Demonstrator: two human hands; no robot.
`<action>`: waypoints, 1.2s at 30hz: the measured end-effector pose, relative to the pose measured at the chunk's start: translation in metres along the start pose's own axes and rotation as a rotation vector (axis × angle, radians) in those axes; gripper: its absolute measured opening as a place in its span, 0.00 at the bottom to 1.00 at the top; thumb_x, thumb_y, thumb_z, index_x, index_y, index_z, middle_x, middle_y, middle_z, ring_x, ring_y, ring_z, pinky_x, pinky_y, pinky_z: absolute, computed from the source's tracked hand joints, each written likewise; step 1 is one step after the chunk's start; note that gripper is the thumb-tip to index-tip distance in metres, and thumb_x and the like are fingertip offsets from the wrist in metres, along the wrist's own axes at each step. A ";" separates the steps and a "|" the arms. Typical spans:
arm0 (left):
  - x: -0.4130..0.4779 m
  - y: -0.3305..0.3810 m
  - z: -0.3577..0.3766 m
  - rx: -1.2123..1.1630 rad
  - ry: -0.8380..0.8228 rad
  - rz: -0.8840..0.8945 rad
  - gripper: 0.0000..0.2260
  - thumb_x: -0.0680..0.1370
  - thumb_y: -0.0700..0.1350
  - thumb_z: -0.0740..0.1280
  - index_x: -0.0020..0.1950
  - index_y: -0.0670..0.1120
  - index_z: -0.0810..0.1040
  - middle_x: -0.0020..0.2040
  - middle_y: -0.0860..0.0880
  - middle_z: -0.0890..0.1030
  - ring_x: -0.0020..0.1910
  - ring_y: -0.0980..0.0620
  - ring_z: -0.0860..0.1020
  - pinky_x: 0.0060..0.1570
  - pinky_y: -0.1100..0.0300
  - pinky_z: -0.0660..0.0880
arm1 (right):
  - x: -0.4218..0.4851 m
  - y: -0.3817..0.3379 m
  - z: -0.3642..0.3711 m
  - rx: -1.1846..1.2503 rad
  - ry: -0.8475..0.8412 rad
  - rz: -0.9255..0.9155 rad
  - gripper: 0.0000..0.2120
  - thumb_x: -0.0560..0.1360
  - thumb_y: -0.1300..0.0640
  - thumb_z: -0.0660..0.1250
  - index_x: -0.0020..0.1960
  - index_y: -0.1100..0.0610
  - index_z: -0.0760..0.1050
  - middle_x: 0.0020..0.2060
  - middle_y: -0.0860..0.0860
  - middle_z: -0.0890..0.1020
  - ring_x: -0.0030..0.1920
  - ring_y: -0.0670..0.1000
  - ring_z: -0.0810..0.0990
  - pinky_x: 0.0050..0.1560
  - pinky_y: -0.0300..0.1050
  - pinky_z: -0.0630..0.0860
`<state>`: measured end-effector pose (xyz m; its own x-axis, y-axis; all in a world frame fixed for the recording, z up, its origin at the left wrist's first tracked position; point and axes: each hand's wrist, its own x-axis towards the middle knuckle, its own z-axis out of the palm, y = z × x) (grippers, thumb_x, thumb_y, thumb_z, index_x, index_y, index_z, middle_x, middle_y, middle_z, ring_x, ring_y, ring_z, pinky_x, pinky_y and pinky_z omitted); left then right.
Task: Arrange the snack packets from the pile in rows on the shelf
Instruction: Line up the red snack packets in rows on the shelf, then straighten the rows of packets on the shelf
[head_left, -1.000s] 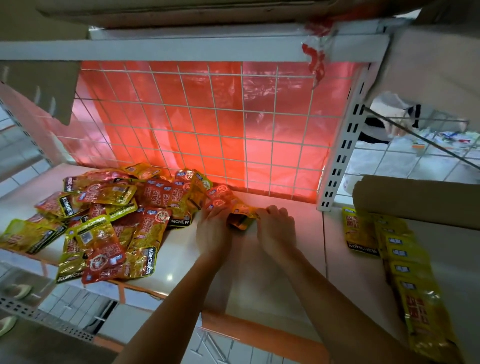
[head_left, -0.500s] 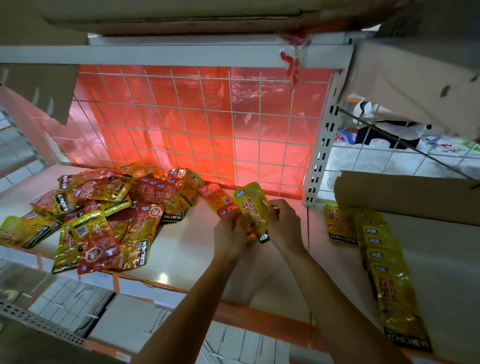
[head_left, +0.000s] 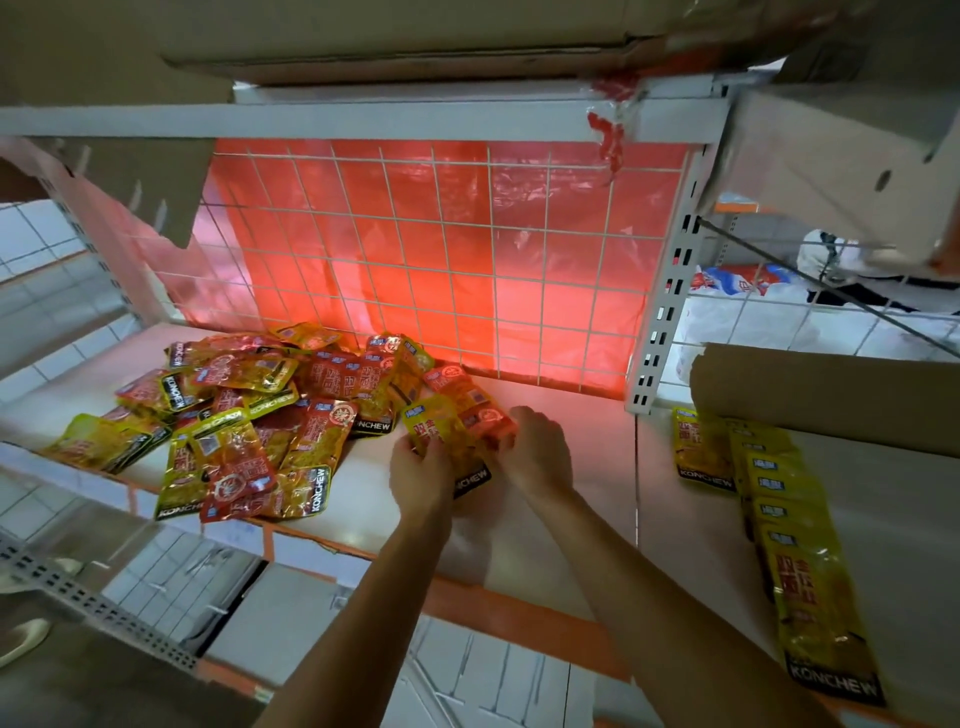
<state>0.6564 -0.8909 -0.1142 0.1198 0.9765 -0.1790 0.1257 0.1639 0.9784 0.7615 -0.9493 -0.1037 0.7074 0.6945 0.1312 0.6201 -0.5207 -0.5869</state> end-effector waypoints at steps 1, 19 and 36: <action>0.001 0.000 -0.003 0.020 0.021 -0.015 0.12 0.78 0.42 0.61 0.60 0.43 0.75 0.53 0.43 0.80 0.51 0.43 0.79 0.55 0.45 0.77 | 0.000 0.000 0.004 -0.065 -0.041 0.001 0.19 0.77 0.47 0.61 0.63 0.56 0.72 0.57 0.56 0.78 0.59 0.59 0.74 0.53 0.52 0.72; -0.048 0.001 0.054 0.151 -0.223 0.101 0.10 0.77 0.43 0.64 0.57 0.42 0.78 0.50 0.44 0.83 0.48 0.45 0.81 0.52 0.48 0.79 | -0.038 0.064 -0.066 0.352 0.109 0.323 0.11 0.77 0.56 0.60 0.52 0.59 0.79 0.48 0.58 0.82 0.49 0.58 0.80 0.46 0.47 0.75; -0.122 0.002 0.164 0.404 -0.483 0.276 0.12 0.77 0.47 0.67 0.61 0.49 0.80 0.51 0.47 0.84 0.47 0.51 0.81 0.44 0.63 0.71 | -0.094 0.179 -0.170 0.541 0.573 0.602 0.14 0.79 0.51 0.62 0.62 0.54 0.76 0.55 0.52 0.81 0.48 0.48 0.76 0.50 0.43 0.72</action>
<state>0.8032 -1.0322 -0.1072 0.6143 0.7877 -0.0463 0.3735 -0.2385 0.8964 0.8635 -1.1921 -0.0848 0.9992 -0.0314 -0.0256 -0.0342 -0.3121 -0.9494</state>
